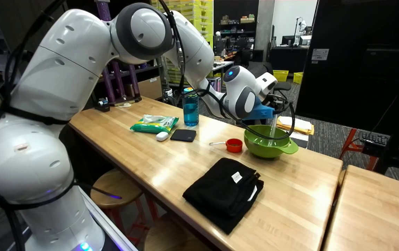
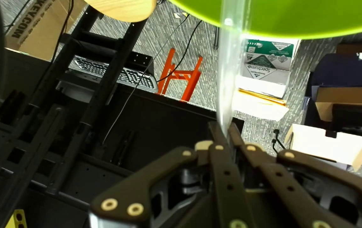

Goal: Use the straw to stir the contents of the green bowl

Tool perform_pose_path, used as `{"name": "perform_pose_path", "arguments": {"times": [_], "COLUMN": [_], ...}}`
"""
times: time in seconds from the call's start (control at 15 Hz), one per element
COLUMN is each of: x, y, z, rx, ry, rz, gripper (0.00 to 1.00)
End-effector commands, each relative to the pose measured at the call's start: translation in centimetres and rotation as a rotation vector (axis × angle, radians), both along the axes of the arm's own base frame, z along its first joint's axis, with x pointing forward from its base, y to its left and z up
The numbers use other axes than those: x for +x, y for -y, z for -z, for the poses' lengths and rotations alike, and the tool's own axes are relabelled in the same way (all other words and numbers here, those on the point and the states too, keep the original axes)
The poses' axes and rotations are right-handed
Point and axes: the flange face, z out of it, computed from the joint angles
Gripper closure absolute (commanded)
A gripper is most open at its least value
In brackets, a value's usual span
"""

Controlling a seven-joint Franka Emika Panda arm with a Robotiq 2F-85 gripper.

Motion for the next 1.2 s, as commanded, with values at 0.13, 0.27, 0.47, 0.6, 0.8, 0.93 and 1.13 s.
{"name": "perform_pose_path", "arguments": {"times": [0.13, 0.27, 0.47, 0.6, 0.8, 0.93, 1.13], "x": [-1.6, -1.6, -1.4, -0.9, 0.1, 0.2, 0.2], "y": [-2.2, -3.4, -5.2, -6.1, -6.7, -6.5, -5.7], "z": [0.3, 0.5, 0.8, 0.6, -0.5, -1.5, -3.2], "rx": [-0.015, -0.016, -0.016, -0.020, -0.029, -0.031, -0.041], "ry": [-0.007, -0.005, 0.001, 0.017, 0.040, 0.056, 0.082], "rz": [-0.036, -0.057, -0.087, -0.103, -0.117, -0.118, -0.104], "gripper": [0.99, 0.99, 0.99, 0.99, 0.99, 0.99, 0.99]}}
